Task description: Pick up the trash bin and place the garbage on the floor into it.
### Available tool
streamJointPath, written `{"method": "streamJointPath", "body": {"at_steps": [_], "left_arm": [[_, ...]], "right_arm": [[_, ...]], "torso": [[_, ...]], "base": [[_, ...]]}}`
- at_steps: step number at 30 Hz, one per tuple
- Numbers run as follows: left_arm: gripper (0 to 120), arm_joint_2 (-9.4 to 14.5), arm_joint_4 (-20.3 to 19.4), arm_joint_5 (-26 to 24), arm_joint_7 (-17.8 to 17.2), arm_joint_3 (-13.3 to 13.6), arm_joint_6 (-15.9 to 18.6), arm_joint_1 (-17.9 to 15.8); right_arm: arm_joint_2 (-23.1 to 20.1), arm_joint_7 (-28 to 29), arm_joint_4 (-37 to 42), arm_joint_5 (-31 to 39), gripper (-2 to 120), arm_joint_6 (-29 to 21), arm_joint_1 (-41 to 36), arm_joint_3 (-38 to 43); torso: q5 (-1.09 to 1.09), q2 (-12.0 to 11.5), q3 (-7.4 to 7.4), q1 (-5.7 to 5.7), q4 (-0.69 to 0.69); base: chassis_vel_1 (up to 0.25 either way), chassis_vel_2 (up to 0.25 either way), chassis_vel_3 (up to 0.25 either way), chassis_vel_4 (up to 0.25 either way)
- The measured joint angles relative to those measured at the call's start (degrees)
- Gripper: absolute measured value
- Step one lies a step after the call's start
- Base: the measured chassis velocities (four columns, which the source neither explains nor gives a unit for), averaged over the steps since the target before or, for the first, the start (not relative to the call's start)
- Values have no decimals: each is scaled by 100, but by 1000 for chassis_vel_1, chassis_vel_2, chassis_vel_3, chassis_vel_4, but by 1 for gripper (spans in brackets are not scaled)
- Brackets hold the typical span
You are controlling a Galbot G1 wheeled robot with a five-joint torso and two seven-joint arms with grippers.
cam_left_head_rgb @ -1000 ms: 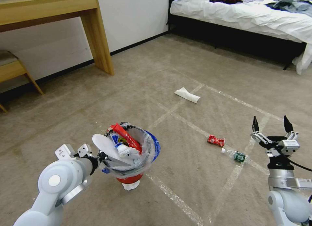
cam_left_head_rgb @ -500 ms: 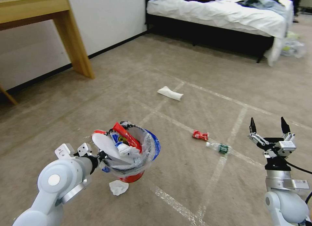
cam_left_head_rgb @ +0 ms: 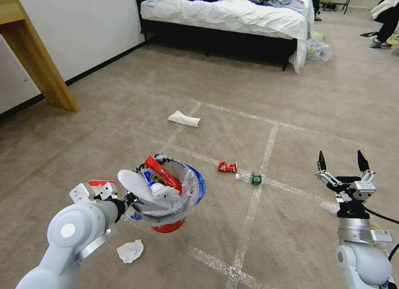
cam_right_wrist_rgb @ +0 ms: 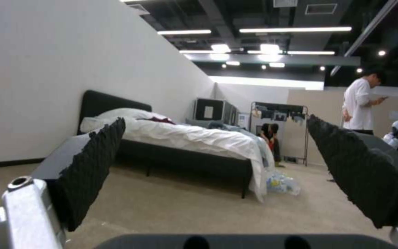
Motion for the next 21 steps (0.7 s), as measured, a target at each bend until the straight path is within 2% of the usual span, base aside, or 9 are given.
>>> {"method": "streamJointPath", "body": {"at_steps": [5, 21], "left_arm": [[4, -2, -54, 4, -5, 14, 1, 7], [4, 58, -234, -58, -28, -41, -67, 124]], "right_arm": [[33, 10, 35, -36, 100, 78, -48, 6], [184, -74, 140, -52, 100, 87, -128, 10]], "torso": [[-1, 0, 0, 0, -4], [-1, 0, 0, 0, -4]], "base": [[0, 0, 0, 0], [0, 0, 0, 0]]}}
